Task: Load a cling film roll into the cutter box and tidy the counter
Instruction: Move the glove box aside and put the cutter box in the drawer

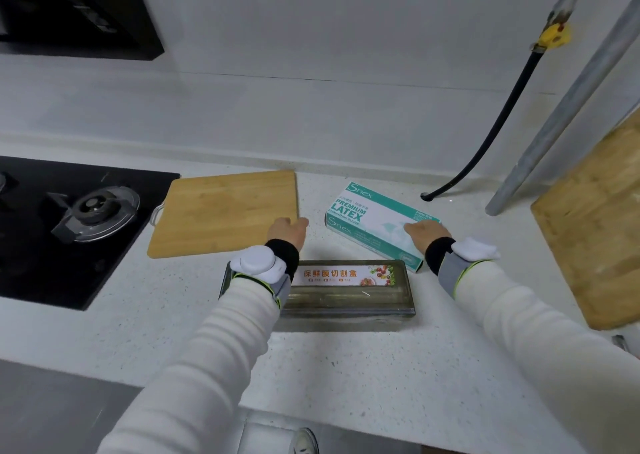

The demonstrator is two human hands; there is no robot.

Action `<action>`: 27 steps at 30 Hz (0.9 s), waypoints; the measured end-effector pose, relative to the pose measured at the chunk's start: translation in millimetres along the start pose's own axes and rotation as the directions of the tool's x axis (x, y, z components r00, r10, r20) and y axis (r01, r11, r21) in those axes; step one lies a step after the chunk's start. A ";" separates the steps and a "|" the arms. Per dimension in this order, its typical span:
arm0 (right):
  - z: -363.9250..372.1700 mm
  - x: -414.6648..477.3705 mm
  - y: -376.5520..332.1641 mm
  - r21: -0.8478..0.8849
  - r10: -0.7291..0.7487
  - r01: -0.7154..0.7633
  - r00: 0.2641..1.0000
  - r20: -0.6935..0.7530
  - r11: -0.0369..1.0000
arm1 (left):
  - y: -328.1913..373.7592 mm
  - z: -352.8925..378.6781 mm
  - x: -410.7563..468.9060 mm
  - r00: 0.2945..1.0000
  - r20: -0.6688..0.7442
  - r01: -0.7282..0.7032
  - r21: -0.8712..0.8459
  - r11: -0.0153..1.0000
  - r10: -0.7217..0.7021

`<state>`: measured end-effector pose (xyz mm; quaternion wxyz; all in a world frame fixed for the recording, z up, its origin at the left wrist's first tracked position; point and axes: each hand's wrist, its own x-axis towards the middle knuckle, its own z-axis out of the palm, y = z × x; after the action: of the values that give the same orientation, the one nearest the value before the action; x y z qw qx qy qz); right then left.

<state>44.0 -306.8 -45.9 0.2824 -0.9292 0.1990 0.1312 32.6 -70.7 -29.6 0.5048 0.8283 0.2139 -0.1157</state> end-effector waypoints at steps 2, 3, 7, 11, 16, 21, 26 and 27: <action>-2.9 8.3 -4.1 -0.001 0.025 -0.025 1.000 -0.008 1.000 | 8.4 10.3 8.8 0.998 0.062 -0.018 0.029 0.999 0.017; -3.8 12.4 -5.9 0.010 0.041 -0.041 0.999 -0.017 0.999 | 12.3 15.6 11.9 0.996 0.086 -0.024 0.046 0.999 0.020; -4.7 25.8 -11.0 0.041 0.084 -0.083 0.996 -0.030 0.996 | 26.9 31.8 20.3 0.984 0.177 -0.038 0.093 0.995 0.021; -0.8 36.5 -15.7 0.059 0.093 -0.093 0.996 0.000 0.994 | 31.7 44.1 26.7 0.981 0.194 -0.018 0.122 0.992 -0.006; 1.8 51.3 -19.0 0.047 0.056 -0.058 0.997 0.043 0.997 | 33.7 57.0 32.8 0.979 0.197 0.040 0.018 0.999 -0.043; -0.5 65.7 -20.5 0.058 0.014 -0.019 0.997 0.076 0.998 | 39.5 79.6 33.1 0.983 0.182 0.049 -0.062 0.997 -0.037; -2.0 88.9 -12.9 0.029 -0.024 0.021 0.995 0.096 0.999 | 45.0 107.3 33.3 0.977 0.188 0.120 -0.102 0.988 -0.099; -2.1 92.1 -11.0 0.026 -0.024 0.021 0.995 0.096 0.999 | 43.6 113.5 37.3 0.972 0.202 0.139 -0.097 0.985 -0.117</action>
<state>130.8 -326.9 -71.8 0.3047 -0.9204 0.1763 0.1701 88.8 -179.8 -63.1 0.5601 0.7680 0.2224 -0.2169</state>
